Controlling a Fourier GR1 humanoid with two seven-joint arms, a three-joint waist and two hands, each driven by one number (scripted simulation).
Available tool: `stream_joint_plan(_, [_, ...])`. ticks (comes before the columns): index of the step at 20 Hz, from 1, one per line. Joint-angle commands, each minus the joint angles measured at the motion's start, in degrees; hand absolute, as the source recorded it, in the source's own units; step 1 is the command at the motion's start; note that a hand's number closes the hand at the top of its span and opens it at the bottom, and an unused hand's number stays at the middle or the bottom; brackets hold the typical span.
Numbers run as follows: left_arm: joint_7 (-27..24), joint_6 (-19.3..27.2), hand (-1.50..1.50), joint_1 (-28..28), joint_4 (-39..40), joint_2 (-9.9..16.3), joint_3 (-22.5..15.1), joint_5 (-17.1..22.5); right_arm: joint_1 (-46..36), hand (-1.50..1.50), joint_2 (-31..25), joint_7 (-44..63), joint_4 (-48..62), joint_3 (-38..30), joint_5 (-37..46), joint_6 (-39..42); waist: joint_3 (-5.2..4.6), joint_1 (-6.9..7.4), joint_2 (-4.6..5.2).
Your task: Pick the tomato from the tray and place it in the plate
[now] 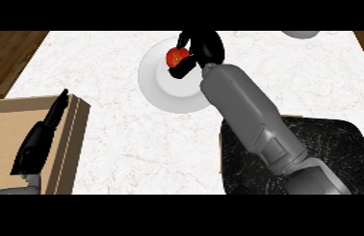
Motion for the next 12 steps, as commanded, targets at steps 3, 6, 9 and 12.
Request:
stream_joint_plan(3, [-3.28,-1.41,0.00,0.60,2.29,1.38,2.16,1.49,-2.39,-1.50,0.05,0.28,8.72,0.07,-6.47,-4.32,-0.16,0.84,0.28])
stream_joint_plan(6, [0.10,0.65,0.00,-3.73,3.39,-1.02,-0.74,-1.53,-2.90,-1.50,0.05,-2.75,7.79,2.25,-10.18,-8.02,-0.11,0.74,0.38])
stream_joint_plan(9, [-2.75,1.11,0.00,-0.08,2.55,-1.48,-0.23,-0.99,2.11,-1.50,0.05,-8.42,5.09,1.52,-14.20,-14.52,-0.08,0.59,0.13])
stream_joint_plan(12, [-0.59,1.28,0.00,-0.15,1.87,-1.04,0.31,-0.92,-1.68,-1.50,0.05,-9.94,4.99,-3.28,-16.53,-18.09,-0.04,-1.03,-0.17])
